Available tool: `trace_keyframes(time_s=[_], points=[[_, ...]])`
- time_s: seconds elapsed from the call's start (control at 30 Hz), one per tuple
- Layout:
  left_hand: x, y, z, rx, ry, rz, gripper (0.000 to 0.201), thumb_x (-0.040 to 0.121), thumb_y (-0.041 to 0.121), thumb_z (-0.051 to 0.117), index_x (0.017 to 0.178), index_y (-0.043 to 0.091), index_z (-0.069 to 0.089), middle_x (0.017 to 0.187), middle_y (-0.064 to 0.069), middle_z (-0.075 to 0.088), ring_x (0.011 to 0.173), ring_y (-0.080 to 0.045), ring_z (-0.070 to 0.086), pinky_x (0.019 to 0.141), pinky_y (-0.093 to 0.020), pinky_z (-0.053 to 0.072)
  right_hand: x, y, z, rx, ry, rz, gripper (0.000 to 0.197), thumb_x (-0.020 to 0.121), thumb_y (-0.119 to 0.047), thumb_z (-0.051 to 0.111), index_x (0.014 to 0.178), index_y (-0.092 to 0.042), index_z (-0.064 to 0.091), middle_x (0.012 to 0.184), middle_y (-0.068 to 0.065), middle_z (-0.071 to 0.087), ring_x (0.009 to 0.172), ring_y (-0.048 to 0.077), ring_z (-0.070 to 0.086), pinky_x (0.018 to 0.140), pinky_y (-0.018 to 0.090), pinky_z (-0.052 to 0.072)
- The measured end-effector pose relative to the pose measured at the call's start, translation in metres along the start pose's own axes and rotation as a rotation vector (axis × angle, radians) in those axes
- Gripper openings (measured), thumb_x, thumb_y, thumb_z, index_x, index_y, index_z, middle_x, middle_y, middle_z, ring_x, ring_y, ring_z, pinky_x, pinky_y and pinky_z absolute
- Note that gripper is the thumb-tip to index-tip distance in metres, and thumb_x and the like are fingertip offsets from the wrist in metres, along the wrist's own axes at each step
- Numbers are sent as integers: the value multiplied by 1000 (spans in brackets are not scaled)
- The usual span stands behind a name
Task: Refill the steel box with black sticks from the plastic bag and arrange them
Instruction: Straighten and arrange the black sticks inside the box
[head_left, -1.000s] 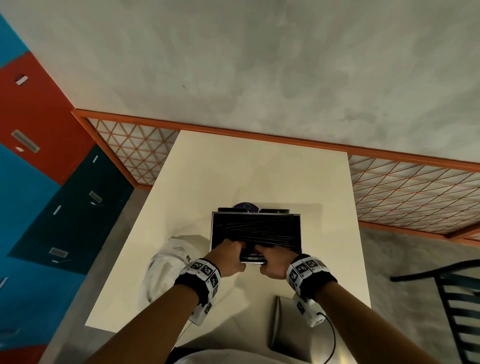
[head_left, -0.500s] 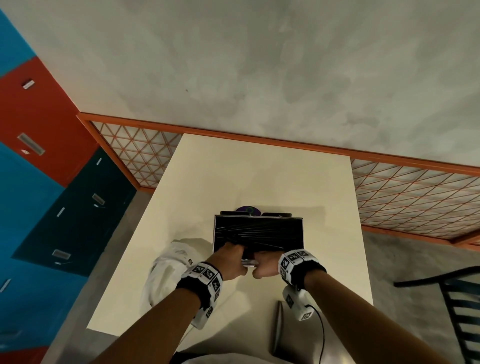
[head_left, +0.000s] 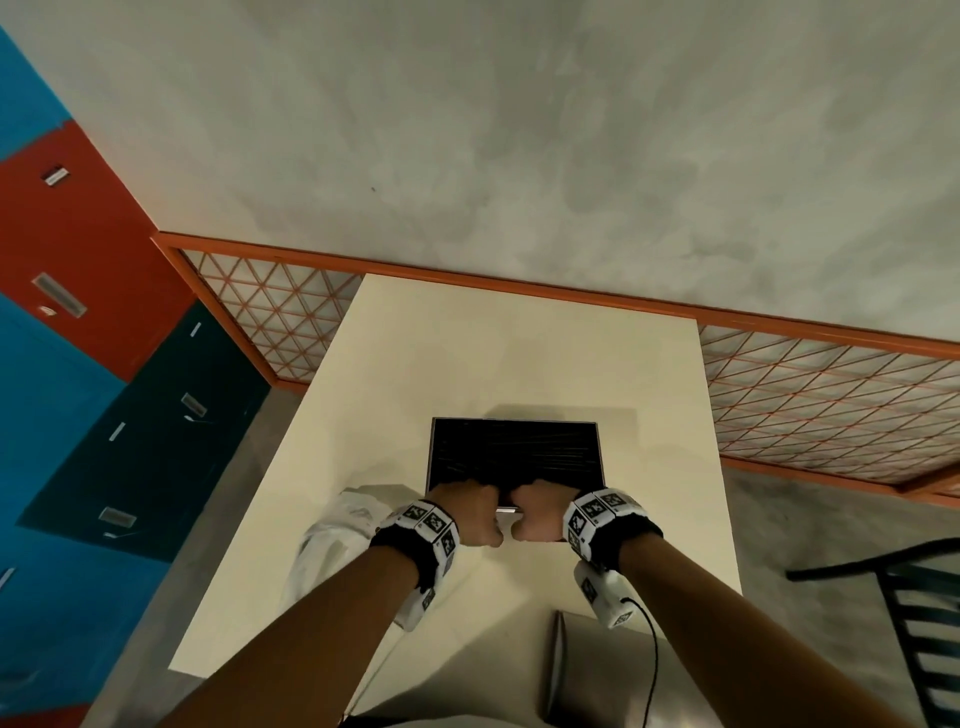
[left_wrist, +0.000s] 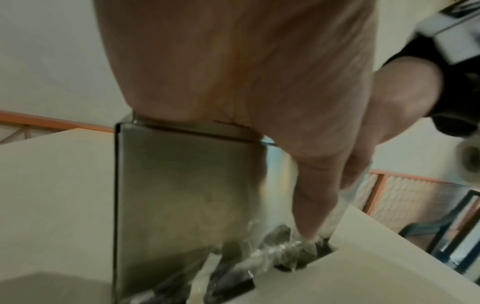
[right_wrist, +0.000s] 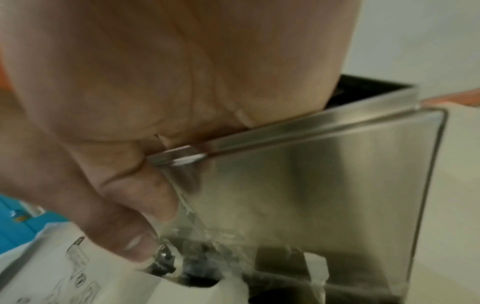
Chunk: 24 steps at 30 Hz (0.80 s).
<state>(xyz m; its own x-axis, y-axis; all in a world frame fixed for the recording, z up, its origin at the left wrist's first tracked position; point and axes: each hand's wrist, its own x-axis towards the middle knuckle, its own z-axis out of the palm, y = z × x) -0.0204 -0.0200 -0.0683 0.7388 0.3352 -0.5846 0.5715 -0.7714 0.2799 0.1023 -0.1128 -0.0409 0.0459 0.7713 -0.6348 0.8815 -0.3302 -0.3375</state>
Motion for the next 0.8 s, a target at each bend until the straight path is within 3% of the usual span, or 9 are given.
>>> trace_keyframes(time_s=[0.17, 0.33, 0.5, 0.63, 0.7, 0.8], points=[[22, -1, -24, -41, -239, -4, 51, 79, 47, 76, 115, 12, 67, 98, -3, 68, 88, -25, 66, 86, -38, 58, -9, 12, -16, -16, 43, -9, 36, 85, -30, 60, 119, -19, 64, 108, 7, 68, 96, 26, 64, 74, 30, 49], [35, 7, -26, -53, -291, -10, 65, 78, 58, 72, 129, 17, 63, 122, -4, 68, 108, -25, 64, 100, -39, 51, -24, 30, -27, 8, 38, -15, 23, 86, -25, 56, 106, -18, 66, 95, 5, 70, 84, 24, 63, 71, 30, 47], [40, 3, -20, -69, -313, -95, 84, 68, 72, 69, 138, 27, 55, 141, 4, 57, 126, -23, 53, 106, -39, 44, -30, 41, -32, 158, 176, -25, 35, 90, -15, 47, 118, -22, 67, 107, 4, 72, 95, 21, 67, 88, 32, 52], [41, -1, -19, -194, -291, -120, 90, 51, 75, 72, 133, 42, 58, 139, 12, 59, 125, -17, 53, 107, -39, 43, -25, 44, -29, 193, 225, -34, 33, 91, -17, 46, 113, -25, 69, 95, 5, 73, 80, 22, 67, 81, 35, 54], [42, -6, -17, -205, -289, -123, 93, 46, 78, 72, 132, 45, 59, 136, 15, 60, 124, -18, 55, 105, -39, 45, -22, 43, -25, 188, 245, -59, 33, 89, -19, 50, 117, -27, 67, 86, 0, 71, 74, 18, 64, 79, 31, 53], [50, -17, -11, -209, -244, -140, 82, 34, 89, 72, 105, 50, 67, 108, 16, 71, 103, -21, 66, 91, -41, 53, -19, 37, -20, 206, 258, -94, 37, 88, -35, 60, 125, -31, 58, 88, -3, 68, 75, 17, 63, 77, 33, 53]])
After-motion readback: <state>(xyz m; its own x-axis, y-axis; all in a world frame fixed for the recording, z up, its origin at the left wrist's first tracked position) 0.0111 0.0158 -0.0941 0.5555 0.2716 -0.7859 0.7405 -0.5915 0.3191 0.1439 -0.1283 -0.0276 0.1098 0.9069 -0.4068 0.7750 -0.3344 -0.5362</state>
